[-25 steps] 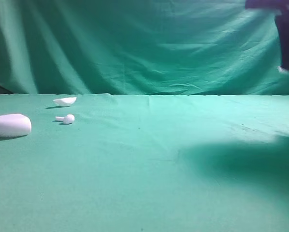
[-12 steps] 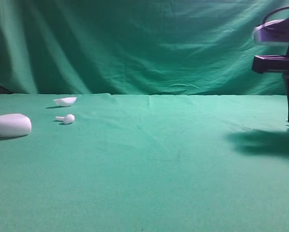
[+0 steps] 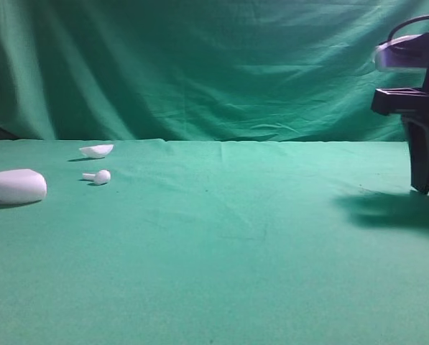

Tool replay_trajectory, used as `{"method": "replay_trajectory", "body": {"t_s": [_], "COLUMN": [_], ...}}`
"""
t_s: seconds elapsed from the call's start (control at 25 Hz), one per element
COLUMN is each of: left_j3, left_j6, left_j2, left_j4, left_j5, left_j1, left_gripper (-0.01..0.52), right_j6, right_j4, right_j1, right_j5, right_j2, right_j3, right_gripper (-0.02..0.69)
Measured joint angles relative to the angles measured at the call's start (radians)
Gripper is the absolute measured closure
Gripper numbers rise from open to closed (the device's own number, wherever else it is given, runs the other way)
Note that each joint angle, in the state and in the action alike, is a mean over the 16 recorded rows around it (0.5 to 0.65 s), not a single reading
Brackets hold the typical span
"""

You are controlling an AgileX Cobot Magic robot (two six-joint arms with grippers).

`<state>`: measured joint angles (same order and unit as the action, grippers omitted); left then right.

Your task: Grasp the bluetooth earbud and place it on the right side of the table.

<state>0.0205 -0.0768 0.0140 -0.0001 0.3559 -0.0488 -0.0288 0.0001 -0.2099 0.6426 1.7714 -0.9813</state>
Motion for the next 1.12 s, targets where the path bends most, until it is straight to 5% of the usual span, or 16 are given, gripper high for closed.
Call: {"method": "replay_trajectory", "body": {"t_s": [0.32, 0.44, 1.12], "left_j3": [0.000, 0.000, 0.000], "left_j6": [0.000, 0.000, 0.000], "left_j2": [0.000, 0.000, 0.000], "left_j4": [0.000, 0.000, 0.000], "left_j5": [0.000, 0.000, 0.000], "left_j1": [0.000, 0.000, 0.000], "left_gripper": [0.514, 0.514, 0.514], "right_j6": [0.000, 0.003, 0.036], "right_j4": [0.009, 0.016, 0.063], "right_j1": [0.000, 0.000, 0.000], "right_j5": [0.076, 0.126, 0.341], "right_j2": [-0.093, -0.177, -0.995], "right_j3": [-0.034, -0.048, 0.014], "right_gripper": [0.289, 0.289, 0.657]}}
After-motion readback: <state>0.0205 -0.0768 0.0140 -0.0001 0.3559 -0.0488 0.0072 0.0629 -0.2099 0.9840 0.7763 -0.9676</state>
